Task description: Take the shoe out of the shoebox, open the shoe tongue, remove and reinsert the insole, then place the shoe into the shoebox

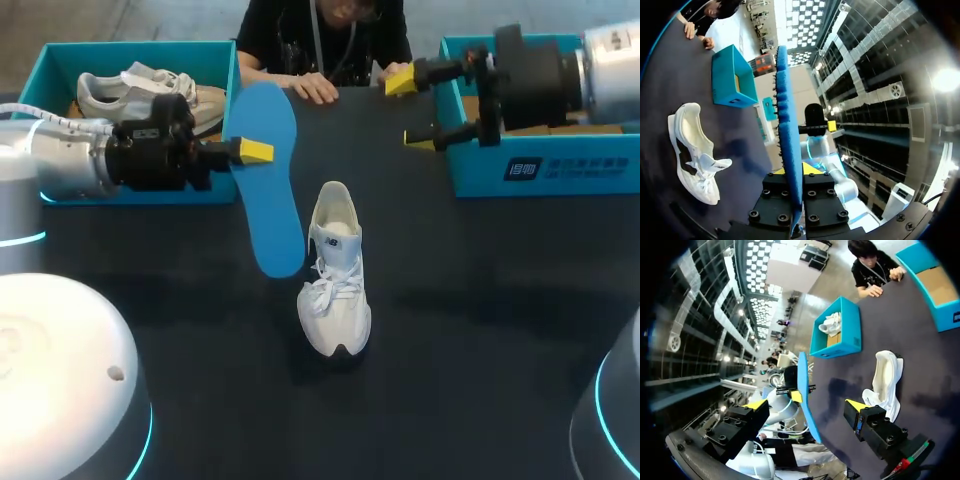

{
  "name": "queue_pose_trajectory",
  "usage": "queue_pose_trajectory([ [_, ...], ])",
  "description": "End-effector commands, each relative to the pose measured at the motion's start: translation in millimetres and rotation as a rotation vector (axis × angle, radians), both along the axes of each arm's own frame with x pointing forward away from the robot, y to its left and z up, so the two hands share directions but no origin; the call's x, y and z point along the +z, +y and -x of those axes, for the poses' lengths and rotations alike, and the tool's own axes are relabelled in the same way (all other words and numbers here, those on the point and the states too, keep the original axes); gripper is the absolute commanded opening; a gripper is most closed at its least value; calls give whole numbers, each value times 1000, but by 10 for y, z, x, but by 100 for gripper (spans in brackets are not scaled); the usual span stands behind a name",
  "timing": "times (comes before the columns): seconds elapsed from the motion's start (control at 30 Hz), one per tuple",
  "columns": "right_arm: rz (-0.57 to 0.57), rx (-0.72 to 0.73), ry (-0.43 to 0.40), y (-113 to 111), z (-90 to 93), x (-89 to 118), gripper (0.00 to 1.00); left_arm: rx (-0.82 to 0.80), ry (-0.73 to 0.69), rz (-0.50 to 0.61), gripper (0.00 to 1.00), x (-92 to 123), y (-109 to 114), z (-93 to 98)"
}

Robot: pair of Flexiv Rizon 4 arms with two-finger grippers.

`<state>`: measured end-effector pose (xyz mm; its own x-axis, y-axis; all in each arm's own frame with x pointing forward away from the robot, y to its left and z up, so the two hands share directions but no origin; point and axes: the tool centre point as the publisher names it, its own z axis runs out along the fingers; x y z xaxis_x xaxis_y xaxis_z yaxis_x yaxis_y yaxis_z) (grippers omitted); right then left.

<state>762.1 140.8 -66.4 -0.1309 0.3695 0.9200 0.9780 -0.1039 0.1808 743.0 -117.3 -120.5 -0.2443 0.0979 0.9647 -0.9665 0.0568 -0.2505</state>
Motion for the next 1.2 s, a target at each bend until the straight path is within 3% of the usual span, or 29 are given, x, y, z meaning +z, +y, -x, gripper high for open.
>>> queue_pose_trajectory([
  [0.03, 239, -29, 23, 106, -18, 160, 100, -3, 14, -4, 0, -26, -35, -30],
  [0.47, 620, -170, 39, 357, 51, 430, 100, -27, 136, 15, 0, -8, -131, -55],
  [0.83, 868, -221, 39, 539, 107, 562, 100, -28, 162, 10, 0, -43, -166, -39],
  [1.2, 1047, -228, 25, 782, 176, 587, 100, -12, 181, 14, 0, -100, -161, -76],
])
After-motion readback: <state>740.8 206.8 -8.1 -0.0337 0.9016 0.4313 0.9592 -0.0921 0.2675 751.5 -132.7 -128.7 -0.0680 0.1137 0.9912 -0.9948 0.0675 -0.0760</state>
